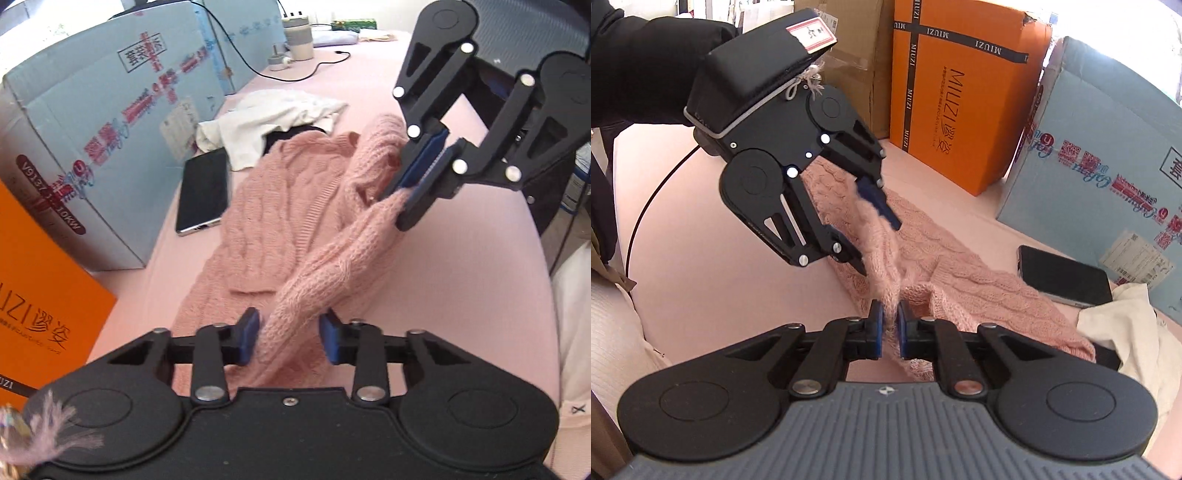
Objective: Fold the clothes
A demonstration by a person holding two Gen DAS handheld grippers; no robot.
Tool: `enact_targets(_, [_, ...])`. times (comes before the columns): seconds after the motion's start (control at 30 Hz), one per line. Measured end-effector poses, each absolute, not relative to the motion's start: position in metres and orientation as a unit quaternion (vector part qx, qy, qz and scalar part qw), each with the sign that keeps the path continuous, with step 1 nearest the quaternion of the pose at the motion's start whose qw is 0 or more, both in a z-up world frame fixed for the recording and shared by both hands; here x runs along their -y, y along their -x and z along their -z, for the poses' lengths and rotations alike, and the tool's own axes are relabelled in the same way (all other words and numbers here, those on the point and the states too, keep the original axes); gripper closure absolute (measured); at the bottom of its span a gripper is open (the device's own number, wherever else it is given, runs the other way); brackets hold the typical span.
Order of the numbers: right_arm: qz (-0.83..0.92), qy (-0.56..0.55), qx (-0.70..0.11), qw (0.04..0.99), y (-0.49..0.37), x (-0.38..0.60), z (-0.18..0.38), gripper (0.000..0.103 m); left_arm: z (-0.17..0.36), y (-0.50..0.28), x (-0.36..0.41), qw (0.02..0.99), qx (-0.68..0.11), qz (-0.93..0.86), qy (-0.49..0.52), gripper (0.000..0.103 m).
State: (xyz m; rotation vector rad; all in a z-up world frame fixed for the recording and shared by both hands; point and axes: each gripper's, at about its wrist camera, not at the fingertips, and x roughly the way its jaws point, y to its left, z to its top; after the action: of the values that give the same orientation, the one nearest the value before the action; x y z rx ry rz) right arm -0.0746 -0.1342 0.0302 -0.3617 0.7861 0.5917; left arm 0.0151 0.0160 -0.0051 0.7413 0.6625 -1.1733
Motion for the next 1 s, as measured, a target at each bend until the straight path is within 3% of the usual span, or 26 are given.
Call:
enact_targets(0.07, [-0.277,0.153,-0.380,0.869,0.085,0.137,-0.029,0.097,0.003,-0.002,-0.024,0.718,-0.310,0.535,-0.320,0.086])
enact_targets(0.5, [-0.245,0.092,-0.469,0.844,0.126,0.140,0.022,0.096,0.051,0.065,-0.055,0.734,-0.443,0.492,-0.151,0.084])
enact_targets(0.53, [-0.240,0.080,-0.478,0.841,0.125,0.141,0.027,0.093,0.052,0.065,-0.058,0.738,-0.453,0.482,-0.134,0.080])
enact_targets(0.57, [-0.235,0.066,-0.487,0.839,0.125,0.144,0.030,0.089,0.051,0.065,-0.064,0.743,-0.460,0.471,-0.118,0.068])
enact_targets(0.67, [-0.225,0.015,-0.504,0.834,0.130,0.154,0.030,0.072,0.040,0.061,-0.095,0.771,-0.464,0.435,-0.042,0.048])
enact_targets(0.8, [-0.180,-0.094,-0.486,0.850,0.137,0.193,0.018,0.062,0.029,0.046,-0.154,0.839,-0.448,0.306,0.040,0.045])
enact_targets(1.0, [-0.026,-0.187,-0.450,0.873,0.146,0.257,0.015,0.062,0.035,0.007,-0.227,0.909,-0.411,-0.004,0.070,0.044])
